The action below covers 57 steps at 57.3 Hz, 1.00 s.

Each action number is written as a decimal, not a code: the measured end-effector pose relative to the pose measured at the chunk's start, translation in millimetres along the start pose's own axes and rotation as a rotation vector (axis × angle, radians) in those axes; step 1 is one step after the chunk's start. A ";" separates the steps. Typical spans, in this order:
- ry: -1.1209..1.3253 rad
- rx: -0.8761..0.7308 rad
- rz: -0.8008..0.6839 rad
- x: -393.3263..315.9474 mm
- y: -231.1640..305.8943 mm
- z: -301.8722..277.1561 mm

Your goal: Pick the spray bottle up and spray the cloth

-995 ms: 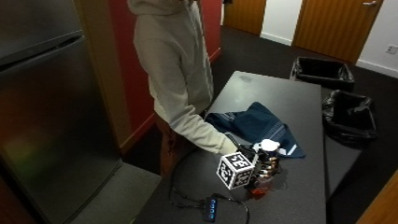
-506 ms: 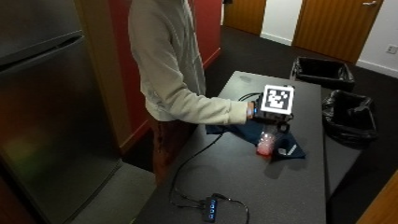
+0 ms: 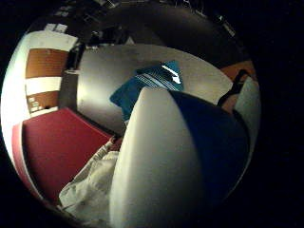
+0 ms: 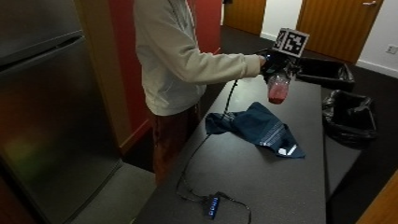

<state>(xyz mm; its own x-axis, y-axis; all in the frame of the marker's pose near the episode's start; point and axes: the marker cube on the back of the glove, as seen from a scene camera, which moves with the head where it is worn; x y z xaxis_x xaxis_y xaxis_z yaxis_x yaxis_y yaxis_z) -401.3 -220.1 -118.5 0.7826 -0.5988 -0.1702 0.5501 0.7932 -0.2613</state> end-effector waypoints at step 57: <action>0.115 -0.018 -0.014 -152.7 -37.2 23.0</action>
<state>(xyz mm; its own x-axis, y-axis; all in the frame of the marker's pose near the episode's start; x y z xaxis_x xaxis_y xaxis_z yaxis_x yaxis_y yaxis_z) -534.6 -155.6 -60.9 0.7354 -0.6198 -0.2740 0.5550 0.7829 -0.2812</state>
